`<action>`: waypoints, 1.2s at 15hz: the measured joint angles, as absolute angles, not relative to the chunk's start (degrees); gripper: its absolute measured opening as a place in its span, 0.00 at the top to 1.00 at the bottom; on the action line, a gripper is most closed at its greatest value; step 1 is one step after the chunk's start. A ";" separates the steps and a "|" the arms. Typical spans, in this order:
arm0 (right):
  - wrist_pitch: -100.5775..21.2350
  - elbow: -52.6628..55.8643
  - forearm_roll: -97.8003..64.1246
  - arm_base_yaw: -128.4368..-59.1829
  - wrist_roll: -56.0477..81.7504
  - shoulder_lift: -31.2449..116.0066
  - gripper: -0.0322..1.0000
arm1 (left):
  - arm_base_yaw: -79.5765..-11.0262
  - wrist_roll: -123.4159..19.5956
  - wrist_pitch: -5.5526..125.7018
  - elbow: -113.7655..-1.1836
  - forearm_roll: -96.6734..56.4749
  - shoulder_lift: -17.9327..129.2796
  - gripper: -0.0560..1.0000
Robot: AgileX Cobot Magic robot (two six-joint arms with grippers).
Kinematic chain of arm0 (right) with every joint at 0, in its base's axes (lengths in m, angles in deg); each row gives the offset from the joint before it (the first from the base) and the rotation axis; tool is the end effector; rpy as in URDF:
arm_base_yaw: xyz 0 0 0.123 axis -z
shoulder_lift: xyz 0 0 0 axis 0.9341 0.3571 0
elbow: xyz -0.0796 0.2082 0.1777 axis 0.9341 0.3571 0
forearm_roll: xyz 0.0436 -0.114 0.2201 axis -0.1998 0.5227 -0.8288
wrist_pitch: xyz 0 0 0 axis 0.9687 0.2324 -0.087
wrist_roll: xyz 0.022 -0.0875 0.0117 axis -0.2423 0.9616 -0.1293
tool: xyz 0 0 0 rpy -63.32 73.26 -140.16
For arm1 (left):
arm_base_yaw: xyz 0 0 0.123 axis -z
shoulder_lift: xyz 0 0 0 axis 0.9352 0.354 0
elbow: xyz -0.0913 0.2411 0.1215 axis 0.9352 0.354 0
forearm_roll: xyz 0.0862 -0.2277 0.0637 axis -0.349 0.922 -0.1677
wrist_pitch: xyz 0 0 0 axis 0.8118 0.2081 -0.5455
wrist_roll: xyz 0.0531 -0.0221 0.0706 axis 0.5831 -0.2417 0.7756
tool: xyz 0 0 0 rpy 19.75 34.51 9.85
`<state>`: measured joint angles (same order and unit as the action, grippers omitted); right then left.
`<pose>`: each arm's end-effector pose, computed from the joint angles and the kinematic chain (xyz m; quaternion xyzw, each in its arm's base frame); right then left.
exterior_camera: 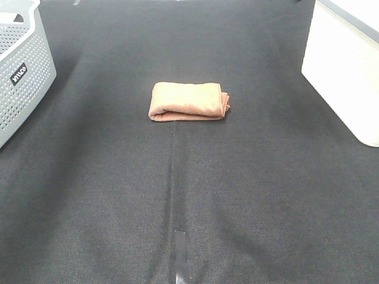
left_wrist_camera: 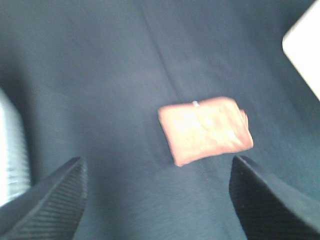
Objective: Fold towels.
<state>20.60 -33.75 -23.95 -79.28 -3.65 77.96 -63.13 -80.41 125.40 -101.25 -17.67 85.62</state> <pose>0.4058 0.0954 0.3766 -0.1272 0.9438 0.1394 0.2715 0.3782 -0.0642 0.4560 0.0983 0.9061 -0.1404 0.3868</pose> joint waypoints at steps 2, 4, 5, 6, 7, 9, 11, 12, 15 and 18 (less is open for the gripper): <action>20.60 -23.95 -20.69 -79.28 -3.65 68.51 0.26 | -63.13 -80.53 125.40 -95.06 -21.22 77.60 0.25; 20.60 -14.09 -17.65 -79.28 -3.65 58.60 0.26 | -63.13 -80.53 125.40 -84.97 -24.43 67.92 0.25; 20.60 -6.02 -16.62 -79.28 -3.65 51.21 0.26 | -63.13 -80.53 125.52 -76.26 -26.21 60.18 0.25; 20.60 -0.23 -16.51 -79.28 -3.65 46.56 0.26 | -63.13 -80.53 125.58 -69.90 -26.89 54.68 0.25; 20.66 4.70 -16.51 -79.28 -3.77 41.52 0.26 | -63.13 -80.53 125.69 -63.60 -27.29 49.29 0.25; 20.72 14.27 -16.51 -79.28 -3.99 32.35 0.26 | -63.13 -80.53 125.81 -52.60 -27.52 38.69 0.25; 20.78 22.80 -16.45 -79.28 -4.63 23.30 0.26 | -63.13 -80.53 125.86 -42.35 -27.70 26.95 0.25; 20.83 26.59 -16.45 -79.28 -4.80 18.26 0.26 | -63.13 -80.53 125.86 -39.94 -27.70 23.80 0.25; 20.03 37.99 -16.05 -79.39 -4.80 3.59 0.26 | -63.13 -80.53 125.40 -25.50 -27.81 3.57 0.25; 17.68 46.01 -14.90 -79.45 -4.85 -11.13 0.26 | -63.13 -79.78 123.63 -16.79 -27.81 -10.52 0.25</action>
<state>17.68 46.01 -14.90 -79.45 -4.85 -11.13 -63.13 -79.78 123.63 -16.79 -27.81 -10.52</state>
